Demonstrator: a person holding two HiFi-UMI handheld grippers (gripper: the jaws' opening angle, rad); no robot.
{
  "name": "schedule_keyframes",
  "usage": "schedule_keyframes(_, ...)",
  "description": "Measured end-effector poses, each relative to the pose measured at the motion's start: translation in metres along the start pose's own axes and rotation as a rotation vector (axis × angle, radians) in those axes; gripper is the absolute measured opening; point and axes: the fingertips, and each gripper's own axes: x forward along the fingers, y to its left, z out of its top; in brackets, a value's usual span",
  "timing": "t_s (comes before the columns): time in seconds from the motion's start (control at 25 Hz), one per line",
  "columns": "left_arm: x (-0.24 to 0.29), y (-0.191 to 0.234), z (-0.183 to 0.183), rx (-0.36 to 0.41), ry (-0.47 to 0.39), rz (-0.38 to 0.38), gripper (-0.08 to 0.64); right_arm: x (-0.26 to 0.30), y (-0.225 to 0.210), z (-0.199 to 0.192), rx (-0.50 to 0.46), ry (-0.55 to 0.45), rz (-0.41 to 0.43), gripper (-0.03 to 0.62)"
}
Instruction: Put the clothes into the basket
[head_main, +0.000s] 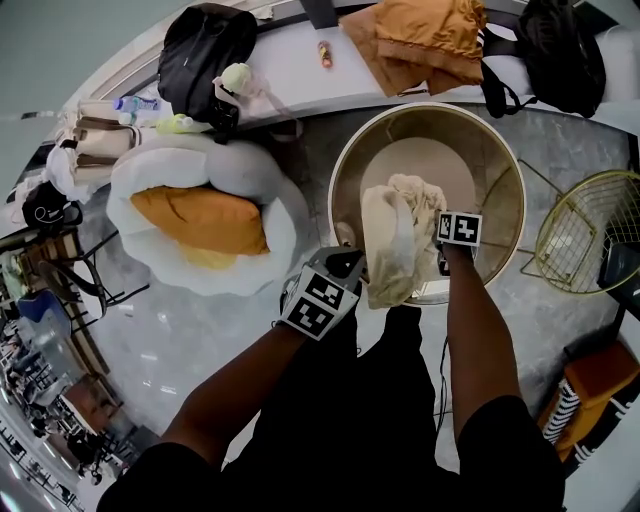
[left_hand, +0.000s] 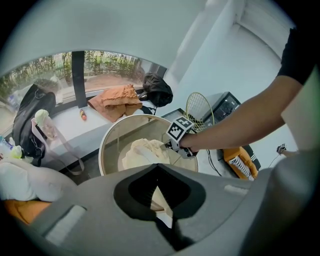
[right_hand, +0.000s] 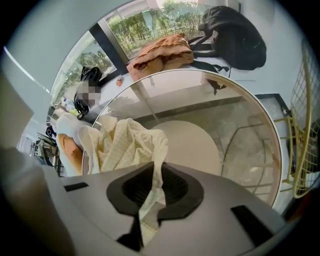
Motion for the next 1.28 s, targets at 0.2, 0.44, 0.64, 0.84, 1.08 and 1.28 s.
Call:
schedule_keyframes(0.2,-0.01,0.0,0.003,-0.012,-0.018,0.015,0.0,-0.024,0.014,0.005,0.051,-0.089,0.023,0.025)
schedule_keyframes(0.44,-0.03,-0.009,0.024,-0.042,-0.091,0.044,0.0,-0.077,0.045,0.013,0.023,-0.2,0.125,0.023)
schedule_keyframes(0.64,-0.052,-0.034,0.043,-0.092,-0.158,0.052,0.0,-0.135,0.087,0.009,-0.038,-0.288,0.239,0.023)
schedule_keyframes(0.84,-0.078,-0.051,0.049,-0.129,-0.214,0.094,0.0,-0.194,0.129,0.006,-0.135,-0.34,0.338,0.021)
schedule_keyframes(1.08,-0.11,-0.081,0.038,-0.143,-0.269,0.138,0.0,-0.264,0.152,-0.006,-0.205,-0.41,0.4,0.021)
schedule_keyframes(1.28,-0.136,-0.096,0.036,-0.168,-0.33,0.183,0.0,-0.322,0.155,-0.007,-0.236,-0.472,0.443,0.021)
